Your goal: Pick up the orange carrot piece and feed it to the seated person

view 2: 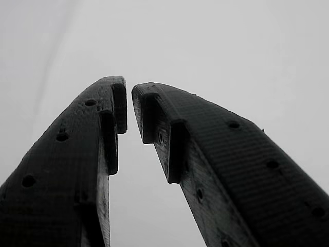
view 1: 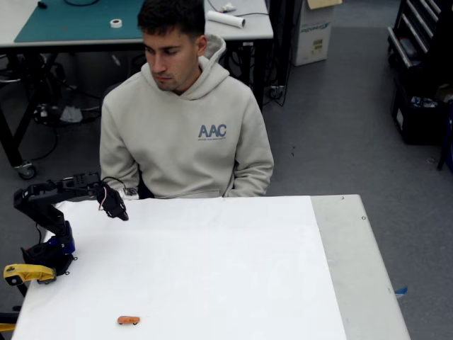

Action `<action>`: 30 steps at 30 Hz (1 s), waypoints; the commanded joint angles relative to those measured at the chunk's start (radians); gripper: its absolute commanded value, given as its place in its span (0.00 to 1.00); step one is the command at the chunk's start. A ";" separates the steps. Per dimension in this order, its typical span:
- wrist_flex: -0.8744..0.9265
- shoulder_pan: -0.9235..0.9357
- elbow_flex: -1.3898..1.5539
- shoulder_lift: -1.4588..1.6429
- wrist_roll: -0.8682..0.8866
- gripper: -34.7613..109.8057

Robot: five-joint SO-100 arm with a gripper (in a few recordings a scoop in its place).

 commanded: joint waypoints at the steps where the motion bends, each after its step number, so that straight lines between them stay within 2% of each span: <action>1: 0.009 0.103 -0.140 -0.061 0.005 0.22; 12: 0.009 0.428 -0.354 -0.308 0.000 0.22; 22: 0.008 0.594 -0.600 -0.522 -0.006 0.22; 30: 0.009 0.695 -0.750 -0.646 -0.201 0.22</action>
